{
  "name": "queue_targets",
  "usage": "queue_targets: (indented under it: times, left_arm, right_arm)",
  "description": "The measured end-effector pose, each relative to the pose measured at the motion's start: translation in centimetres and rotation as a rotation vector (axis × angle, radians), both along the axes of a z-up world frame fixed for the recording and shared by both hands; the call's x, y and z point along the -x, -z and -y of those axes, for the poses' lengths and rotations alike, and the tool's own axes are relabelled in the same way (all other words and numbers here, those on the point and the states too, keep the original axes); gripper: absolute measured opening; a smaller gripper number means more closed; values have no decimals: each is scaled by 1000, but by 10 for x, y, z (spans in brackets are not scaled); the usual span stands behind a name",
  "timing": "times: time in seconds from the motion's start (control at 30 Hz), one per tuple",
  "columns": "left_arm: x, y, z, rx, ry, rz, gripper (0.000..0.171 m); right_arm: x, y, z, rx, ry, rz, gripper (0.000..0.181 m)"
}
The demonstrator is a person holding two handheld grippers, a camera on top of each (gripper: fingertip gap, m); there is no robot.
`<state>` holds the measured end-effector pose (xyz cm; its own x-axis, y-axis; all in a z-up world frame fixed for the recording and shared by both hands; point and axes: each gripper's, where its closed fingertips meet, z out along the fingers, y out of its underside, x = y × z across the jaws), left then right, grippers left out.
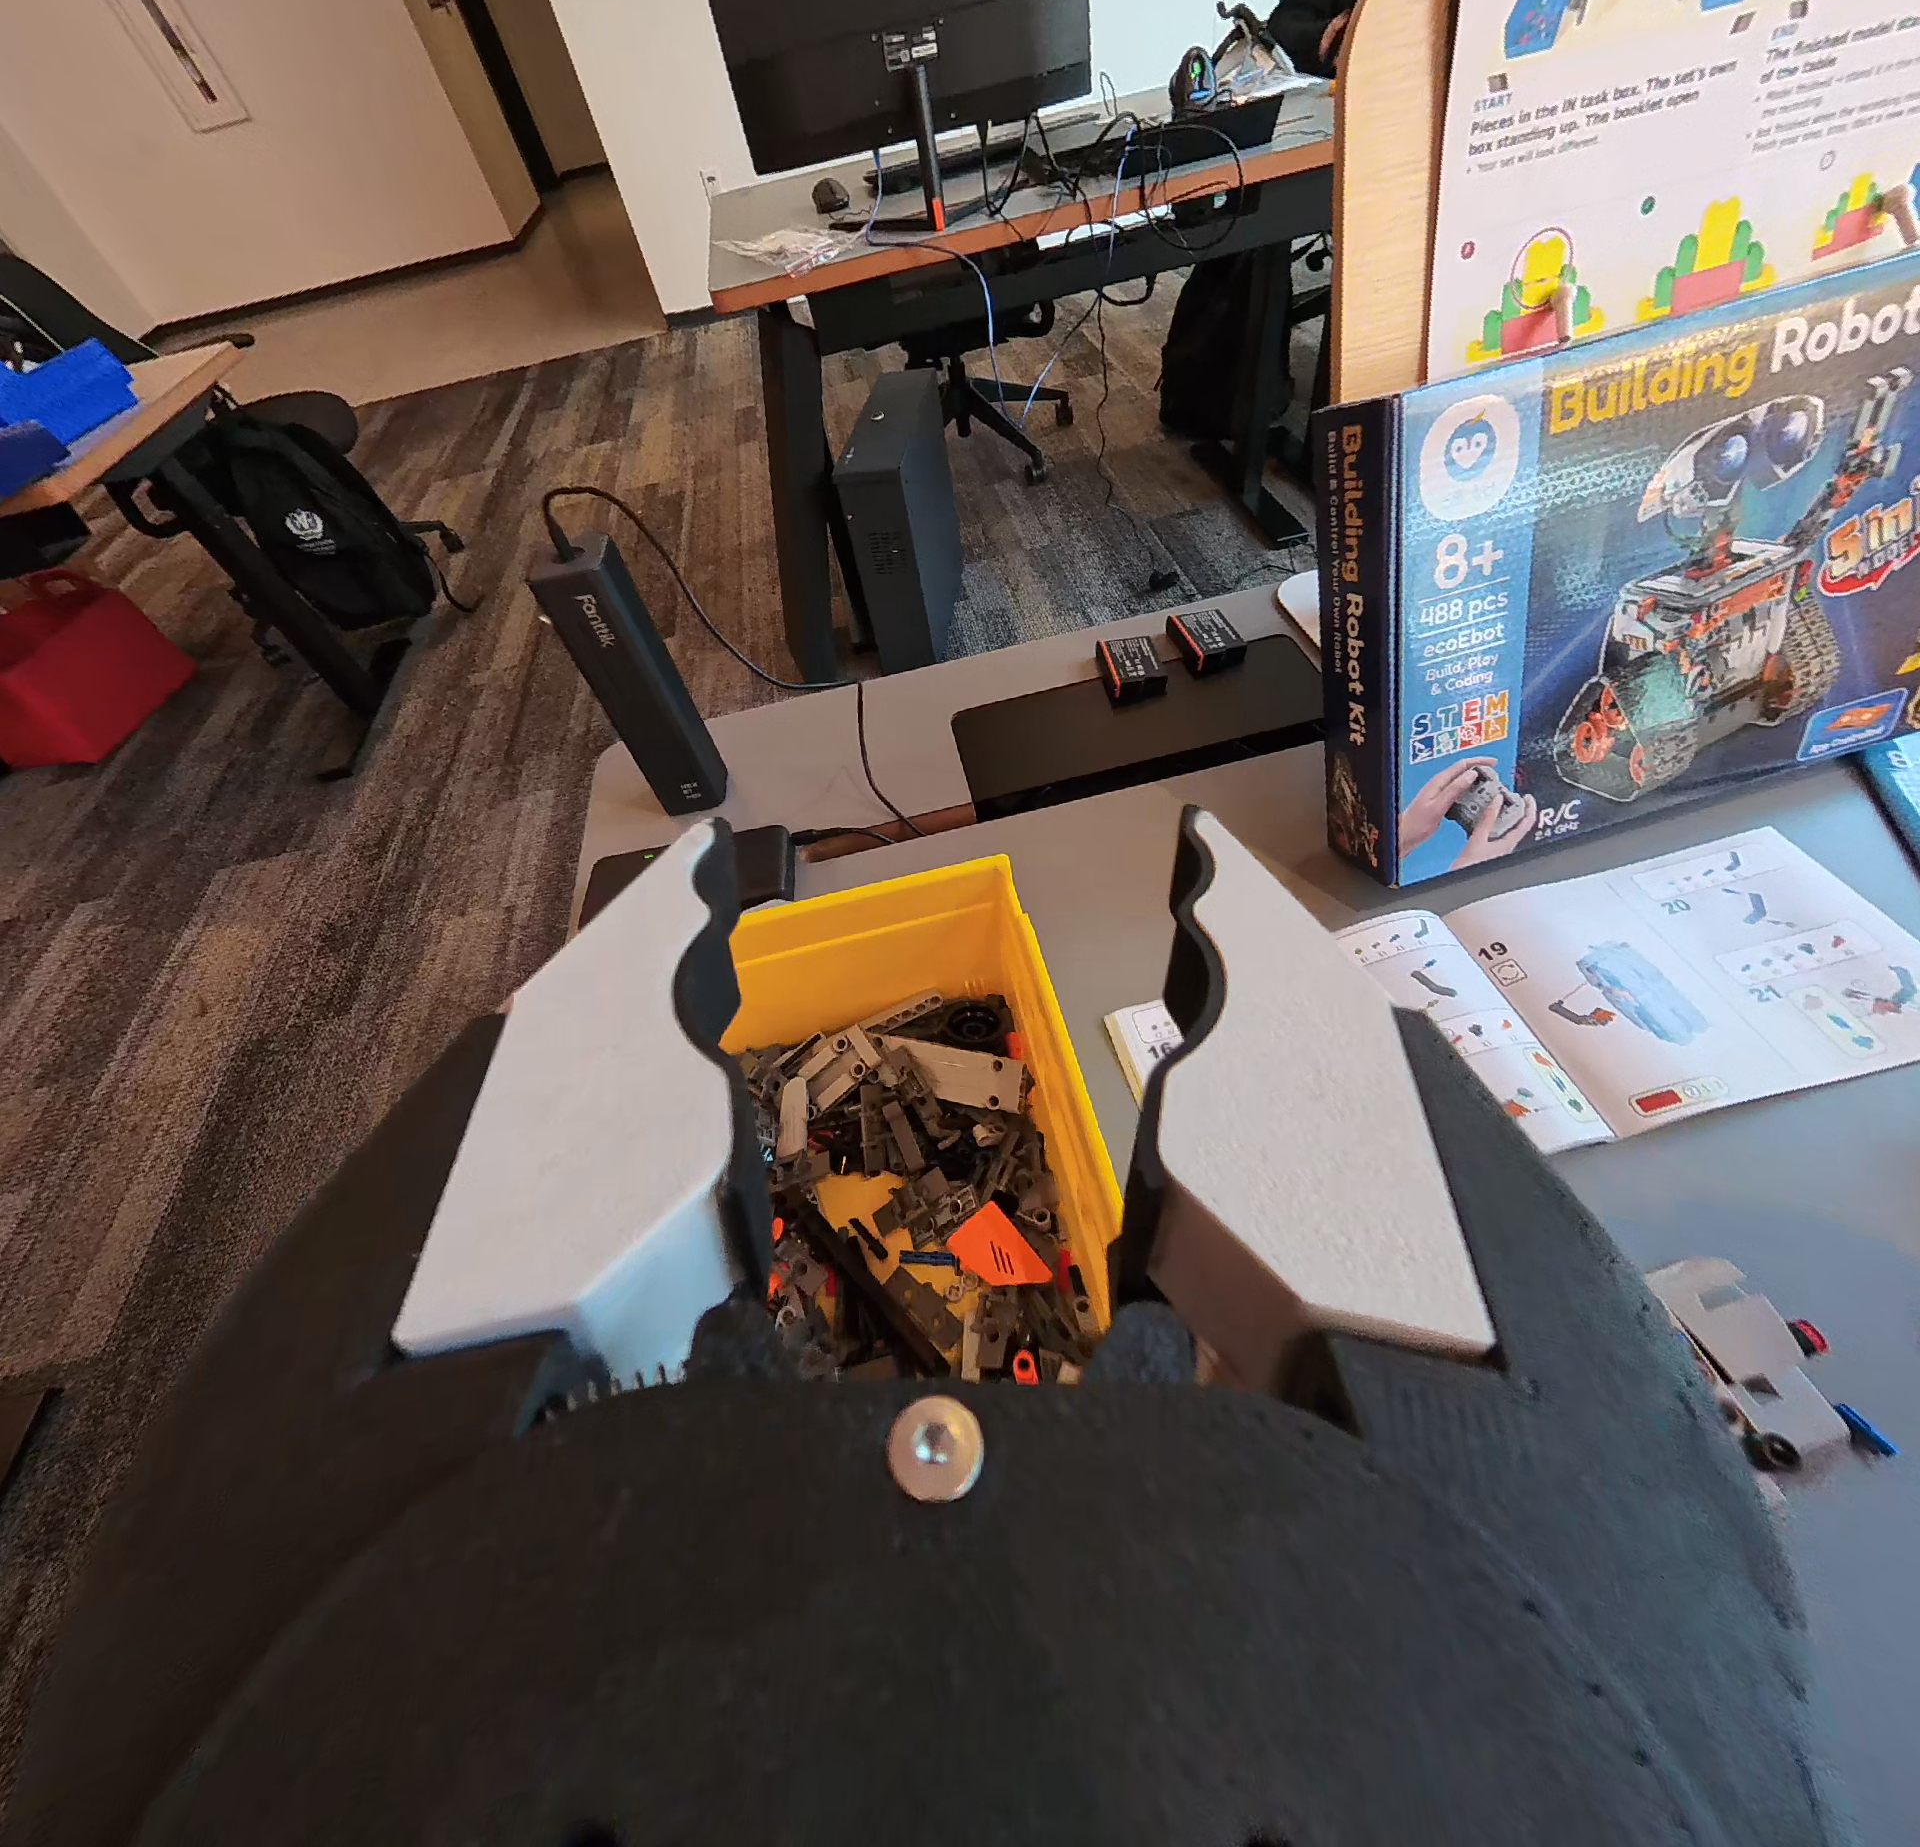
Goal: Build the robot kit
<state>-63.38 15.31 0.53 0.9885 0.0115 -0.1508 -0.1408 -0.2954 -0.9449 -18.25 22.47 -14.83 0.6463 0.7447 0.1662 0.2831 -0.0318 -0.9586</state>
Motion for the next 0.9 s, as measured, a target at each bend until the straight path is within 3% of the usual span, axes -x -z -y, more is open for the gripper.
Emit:
queue_targets:
  times: [0.33,0.43,0.53,0.73,0.9]
  left_arm:
    - [-1,-18,30,-25,49,11,80]
    - [0,-16,38,4,71,3,71]
    - [3,3,45,119,93,-21,70]
    - [22,50,52,359,156,-102,41]
    - [53,109,76,685,116,-8,25]
  right_arm:
    - [1,-7,0,-164,7,104,28]
    - [0,-5,0,-120,11,85,27]
    - [0,-6,1,-93,-20,22,27]
    - [-9,-11,-5,-108,-5,-20,27]
    - [-14,-3,-12,-159,44,68,27]
